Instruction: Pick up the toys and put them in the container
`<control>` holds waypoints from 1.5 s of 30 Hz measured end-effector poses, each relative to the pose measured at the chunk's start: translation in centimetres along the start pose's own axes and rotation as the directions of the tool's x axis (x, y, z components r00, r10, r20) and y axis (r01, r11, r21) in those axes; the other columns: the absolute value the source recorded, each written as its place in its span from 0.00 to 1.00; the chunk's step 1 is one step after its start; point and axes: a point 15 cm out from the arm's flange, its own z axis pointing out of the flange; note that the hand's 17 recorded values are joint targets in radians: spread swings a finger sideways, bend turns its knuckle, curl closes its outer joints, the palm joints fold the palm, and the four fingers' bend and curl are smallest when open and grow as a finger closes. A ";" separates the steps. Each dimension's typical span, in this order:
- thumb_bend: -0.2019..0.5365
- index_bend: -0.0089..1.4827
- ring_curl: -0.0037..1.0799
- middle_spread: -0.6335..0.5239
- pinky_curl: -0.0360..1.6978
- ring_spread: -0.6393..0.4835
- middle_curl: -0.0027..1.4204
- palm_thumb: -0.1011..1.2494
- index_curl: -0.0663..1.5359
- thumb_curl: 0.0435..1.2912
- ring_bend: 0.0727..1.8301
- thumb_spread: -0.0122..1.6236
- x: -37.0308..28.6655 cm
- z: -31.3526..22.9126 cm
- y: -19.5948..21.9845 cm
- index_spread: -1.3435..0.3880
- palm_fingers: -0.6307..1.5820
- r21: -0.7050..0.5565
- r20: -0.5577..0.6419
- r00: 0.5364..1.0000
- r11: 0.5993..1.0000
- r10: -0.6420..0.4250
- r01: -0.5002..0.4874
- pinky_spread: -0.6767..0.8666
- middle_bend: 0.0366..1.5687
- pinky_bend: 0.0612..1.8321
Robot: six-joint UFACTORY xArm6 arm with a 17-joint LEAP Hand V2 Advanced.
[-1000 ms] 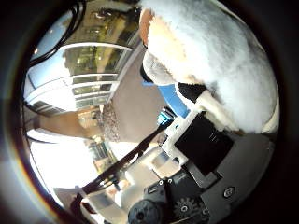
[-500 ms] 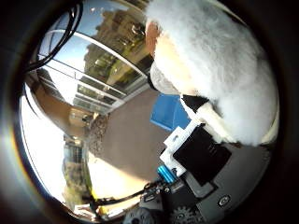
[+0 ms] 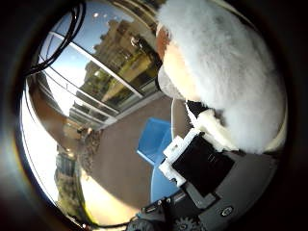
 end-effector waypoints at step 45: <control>0.23 0.11 0.28 0.67 0.23 0.86 0.27 0.41 0.25 0.23 0.29 0.69 12.4 -21.7 25.8 0.73 0.32 -0.636 -0.075 0.990 0.759 0.116 -0.137 0.77 0.11 0.48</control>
